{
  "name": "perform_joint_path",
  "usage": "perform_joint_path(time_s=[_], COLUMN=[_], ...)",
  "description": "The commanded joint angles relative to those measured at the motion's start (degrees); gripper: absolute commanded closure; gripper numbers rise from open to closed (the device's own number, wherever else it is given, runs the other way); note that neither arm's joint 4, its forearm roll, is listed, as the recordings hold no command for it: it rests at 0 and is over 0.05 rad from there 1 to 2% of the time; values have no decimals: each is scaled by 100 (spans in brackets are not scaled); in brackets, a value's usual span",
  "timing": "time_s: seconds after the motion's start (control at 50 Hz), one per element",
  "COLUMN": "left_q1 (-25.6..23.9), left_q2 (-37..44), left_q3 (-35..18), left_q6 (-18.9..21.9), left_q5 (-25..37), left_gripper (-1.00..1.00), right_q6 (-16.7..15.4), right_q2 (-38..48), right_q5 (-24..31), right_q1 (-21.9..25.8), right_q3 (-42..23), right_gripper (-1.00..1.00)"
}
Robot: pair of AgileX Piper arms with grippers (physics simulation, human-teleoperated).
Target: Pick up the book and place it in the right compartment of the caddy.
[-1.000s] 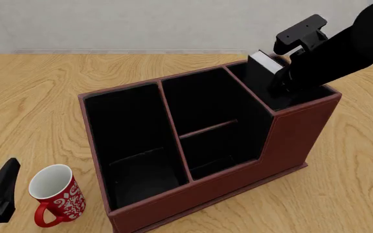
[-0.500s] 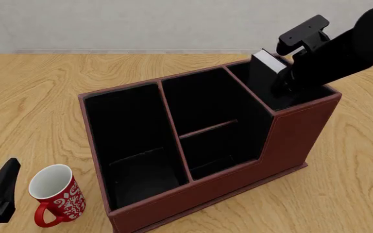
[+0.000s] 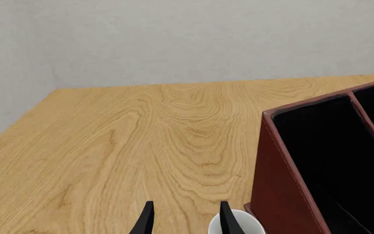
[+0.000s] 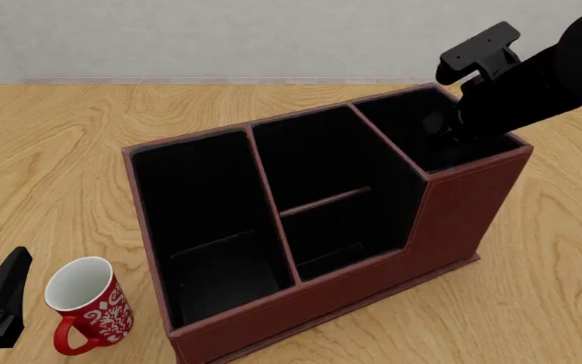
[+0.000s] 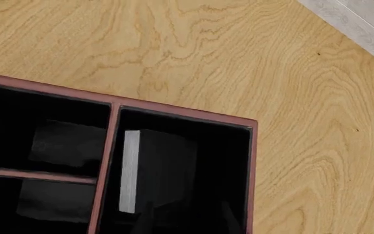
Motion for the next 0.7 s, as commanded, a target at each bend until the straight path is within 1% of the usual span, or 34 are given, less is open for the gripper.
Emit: perform_joint_path(time_s=[0.02, 0.08, 0.2, 0.22, 0.3, 0.34, 0.38, 0.42, 0.48, 0.52, 0.56, 0.64, 0.68, 0.7], left_q1=[-4, 0, -13, -9, 1, -13, -13, -4, -23, -21, -28, -60, -69, -75], left_q2=[0, 0, 0, 0, 0, 0, 0, 0, 0, 0, 0, 0, 0, 0], left_q3=[0, 0, 0, 0, 0, 0, 0, 0, 0, 0, 0, 0, -1, -1], left_q6=[-9, -4, -11, -17, -14, -8, -13, -14, -17, -16, 0, 5, 14, 3], left_q5=[2, 5, 14, 12, 2, 6, 0, -8, -18, -20, -28, -41, -52, -64], left_gripper=[-100, -100, -100, -100, -100, -100, -100, -100, -100, -100, -100, -100, -100, -100], right_q6=[38, -28, -46, -125, -155, -225, -241, -335, -480, -475, -600, -708, -838, -831], right_q2=[-31, -18, -35, -29, -57, -100, -190, -234, -376, -465, -574, -894, -1063, -1141], right_q5=[-27, -31, -1, -11, 5, 7, 57, 95, 219, 266, 343, 476, 513, 565], right_q1=[15, -26, -43, -89, -89, -112, -28, -79, -27, 67, 53, 179, 192, 231], right_q3=[26, 1, -59, -66, -88, -123, -95, -145, -140, -118, -144, -67, -19, -20], right_gripper=[-100, -100, -100, -100, -100, -100, -100, -100, -100, -100, -100, -100, -100, -100])
